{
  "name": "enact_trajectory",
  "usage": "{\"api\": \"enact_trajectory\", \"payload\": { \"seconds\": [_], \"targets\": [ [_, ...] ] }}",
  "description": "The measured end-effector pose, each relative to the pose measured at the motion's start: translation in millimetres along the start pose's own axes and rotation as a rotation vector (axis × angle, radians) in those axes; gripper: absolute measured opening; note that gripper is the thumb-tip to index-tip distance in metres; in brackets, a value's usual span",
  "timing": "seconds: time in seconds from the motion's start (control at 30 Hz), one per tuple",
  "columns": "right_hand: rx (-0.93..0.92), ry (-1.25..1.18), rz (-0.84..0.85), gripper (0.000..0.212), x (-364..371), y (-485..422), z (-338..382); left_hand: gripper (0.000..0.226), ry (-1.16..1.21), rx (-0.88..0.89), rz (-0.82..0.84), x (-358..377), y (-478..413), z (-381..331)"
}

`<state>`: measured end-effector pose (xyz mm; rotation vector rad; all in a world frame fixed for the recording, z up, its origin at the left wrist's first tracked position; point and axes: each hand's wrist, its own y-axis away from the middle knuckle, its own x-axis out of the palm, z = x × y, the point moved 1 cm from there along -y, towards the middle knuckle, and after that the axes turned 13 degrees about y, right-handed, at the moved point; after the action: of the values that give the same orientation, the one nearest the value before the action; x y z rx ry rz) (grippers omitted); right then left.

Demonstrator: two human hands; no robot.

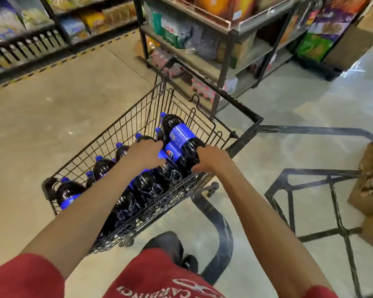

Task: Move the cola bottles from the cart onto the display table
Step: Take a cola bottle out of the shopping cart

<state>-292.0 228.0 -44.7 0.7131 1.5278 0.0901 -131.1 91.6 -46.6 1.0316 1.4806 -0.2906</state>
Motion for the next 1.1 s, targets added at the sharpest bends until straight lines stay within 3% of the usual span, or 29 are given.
{"api": "enact_trajectory", "payload": {
  "seconds": [0.23,0.43,0.53,0.9,1.0,1.1],
  "targets": [
    [-0.049,0.025,0.030,0.051,-5.8,-55.0,-26.7,0.047,0.105,-0.093,0.010,-3.9,-66.2,-4.4],
    [-0.009,-0.034,0.093,0.049,-7.9,-106.2,-38.9,0.037,0.284,-0.196,-0.146,10.3,-128.3,8.4],
    [-0.011,-0.042,0.119,0.057,-6.4,-135.0,-38.8,0.040,0.378,-0.241,-0.146,19.5,-154.4,15.8],
    [-0.099,-0.202,0.265,0.060,11.9,-195.5,-33.0,0.083,0.747,-0.452,-0.119,47.7,-213.8,33.4],
    [-0.095,-0.271,0.308,0.072,17.4,-206.5,-33.0,0.096,0.917,-0.540,-0.110,52.3,-224.2,32.9],
    [-0.110,-0.343,0.374,0.056,15.9,-209.9,-39.2,0.108,1.079,-0.590,-0.117,58.4,-234.5,33.8]
  ]
}}
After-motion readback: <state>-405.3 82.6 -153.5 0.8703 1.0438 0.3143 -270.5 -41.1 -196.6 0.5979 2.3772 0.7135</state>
